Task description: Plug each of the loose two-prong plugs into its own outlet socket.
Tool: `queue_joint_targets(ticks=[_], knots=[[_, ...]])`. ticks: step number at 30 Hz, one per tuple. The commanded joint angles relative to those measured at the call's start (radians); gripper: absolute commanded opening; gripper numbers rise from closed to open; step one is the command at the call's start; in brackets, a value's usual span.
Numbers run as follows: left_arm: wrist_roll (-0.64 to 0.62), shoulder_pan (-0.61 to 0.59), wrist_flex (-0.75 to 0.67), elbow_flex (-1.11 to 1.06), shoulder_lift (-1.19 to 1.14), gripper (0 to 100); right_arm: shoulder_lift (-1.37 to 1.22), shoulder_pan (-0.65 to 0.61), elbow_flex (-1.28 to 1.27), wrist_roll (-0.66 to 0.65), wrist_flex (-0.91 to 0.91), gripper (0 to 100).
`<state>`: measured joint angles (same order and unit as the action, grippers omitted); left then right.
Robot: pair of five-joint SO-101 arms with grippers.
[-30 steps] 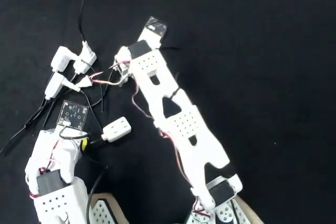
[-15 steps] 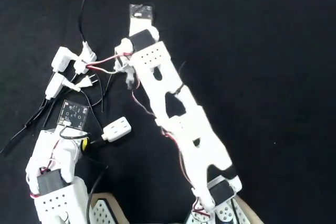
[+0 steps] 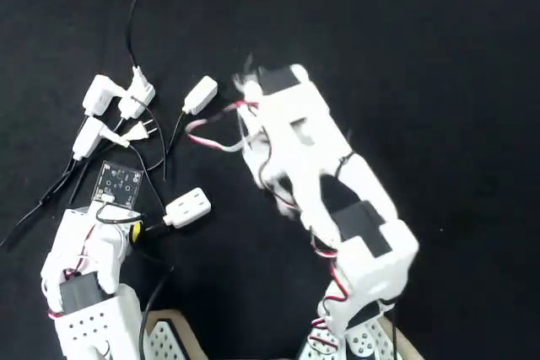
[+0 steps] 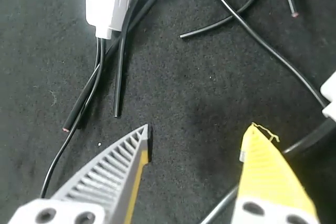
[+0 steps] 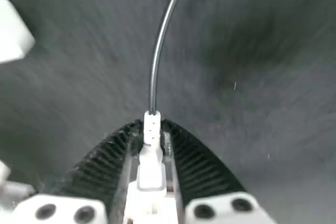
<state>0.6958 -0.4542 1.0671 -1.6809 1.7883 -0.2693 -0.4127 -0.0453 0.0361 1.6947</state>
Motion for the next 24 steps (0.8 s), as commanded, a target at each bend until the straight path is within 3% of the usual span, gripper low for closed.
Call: queue_joint_targets(ticks=[1,7,12,17,24], knots=[[0.040,0.004,0.009,-0.019,0.002,27,0.044,0.069,-0.245,-0.051,-0.133,1.1],[0.041,0.004,0.015,-0.019,0.002,27,-0.061,0.066,-0.271,-0.061,-0.196,4.7],[0.040,0.004,0.017,-0.019,0.002,27,-0.237,0.066,-0.099,-0.061,-0.031,15.6],[0.041,0.004,0.017,-0.019,0.002,27,-0.427,0.072,0.114,-0.060,0.072,10.5],[0.044,0.036,0.017,-0.019,0.002,27,-0.446,0.081,0.059,-0.087,0.074,8.2]])
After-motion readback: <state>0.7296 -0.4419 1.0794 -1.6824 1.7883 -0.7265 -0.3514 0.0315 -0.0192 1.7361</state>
